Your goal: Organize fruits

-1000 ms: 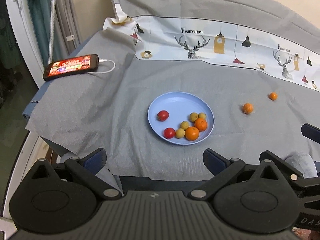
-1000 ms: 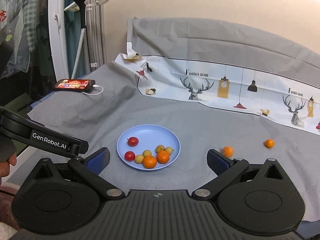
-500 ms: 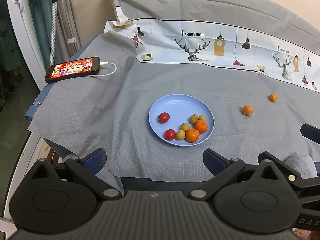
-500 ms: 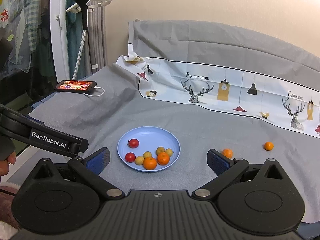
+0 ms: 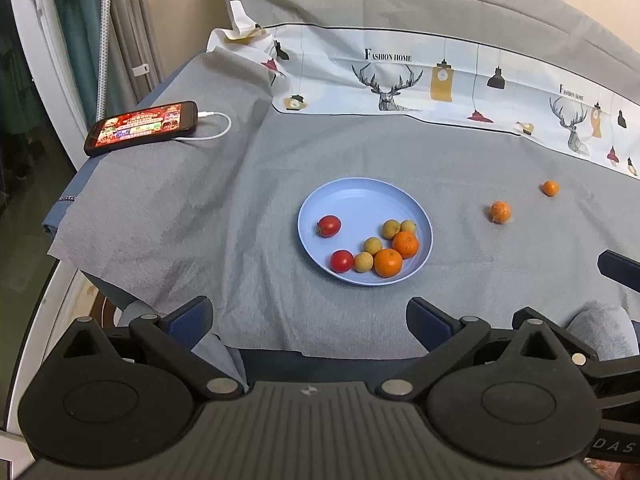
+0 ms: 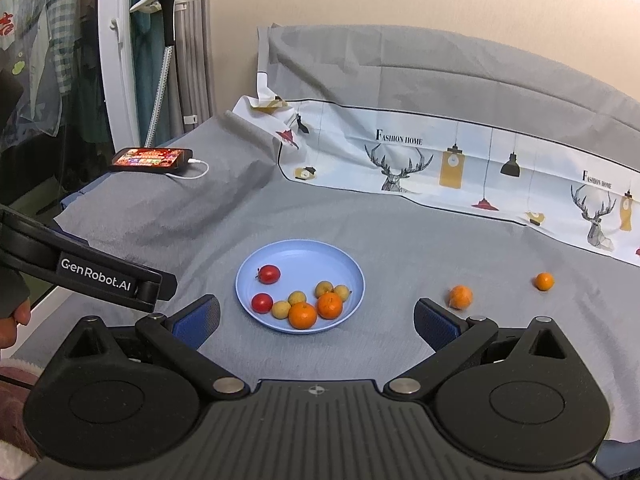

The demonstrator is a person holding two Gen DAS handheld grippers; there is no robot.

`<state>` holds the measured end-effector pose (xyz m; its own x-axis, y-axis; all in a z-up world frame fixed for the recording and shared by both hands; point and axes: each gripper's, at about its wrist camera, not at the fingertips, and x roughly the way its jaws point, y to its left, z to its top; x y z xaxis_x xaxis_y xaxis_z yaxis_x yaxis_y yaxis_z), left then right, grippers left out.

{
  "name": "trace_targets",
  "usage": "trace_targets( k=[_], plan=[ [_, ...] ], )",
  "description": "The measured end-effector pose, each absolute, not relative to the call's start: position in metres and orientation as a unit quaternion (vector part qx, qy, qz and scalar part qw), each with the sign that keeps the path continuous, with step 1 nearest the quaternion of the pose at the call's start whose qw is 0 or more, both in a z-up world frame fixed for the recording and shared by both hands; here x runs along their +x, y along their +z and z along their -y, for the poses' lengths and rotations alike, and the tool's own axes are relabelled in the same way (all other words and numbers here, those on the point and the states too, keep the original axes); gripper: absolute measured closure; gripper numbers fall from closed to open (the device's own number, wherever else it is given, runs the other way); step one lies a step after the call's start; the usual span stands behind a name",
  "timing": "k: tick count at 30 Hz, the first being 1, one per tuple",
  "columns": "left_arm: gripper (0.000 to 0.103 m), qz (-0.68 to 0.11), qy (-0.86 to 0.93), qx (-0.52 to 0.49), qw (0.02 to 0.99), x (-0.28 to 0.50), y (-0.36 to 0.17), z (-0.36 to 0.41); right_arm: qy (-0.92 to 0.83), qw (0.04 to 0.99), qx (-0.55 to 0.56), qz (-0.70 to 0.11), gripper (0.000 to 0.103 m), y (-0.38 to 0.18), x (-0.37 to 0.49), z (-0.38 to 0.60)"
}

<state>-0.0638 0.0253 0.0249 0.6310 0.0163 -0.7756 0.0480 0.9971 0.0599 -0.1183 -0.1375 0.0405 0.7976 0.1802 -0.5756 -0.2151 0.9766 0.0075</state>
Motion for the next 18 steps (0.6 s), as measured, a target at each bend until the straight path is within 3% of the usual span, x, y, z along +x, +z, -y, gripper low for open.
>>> trace_targets(
  k=[18],
  plan=[
    [0.000, -0.467, -0.009, 0.059, 0.882, -0.033, 0.001, -0.016, 0.098, 0.931, 0.004, -0.352, 0.001, 0.010, -0.091, 0.151]
  ],
)
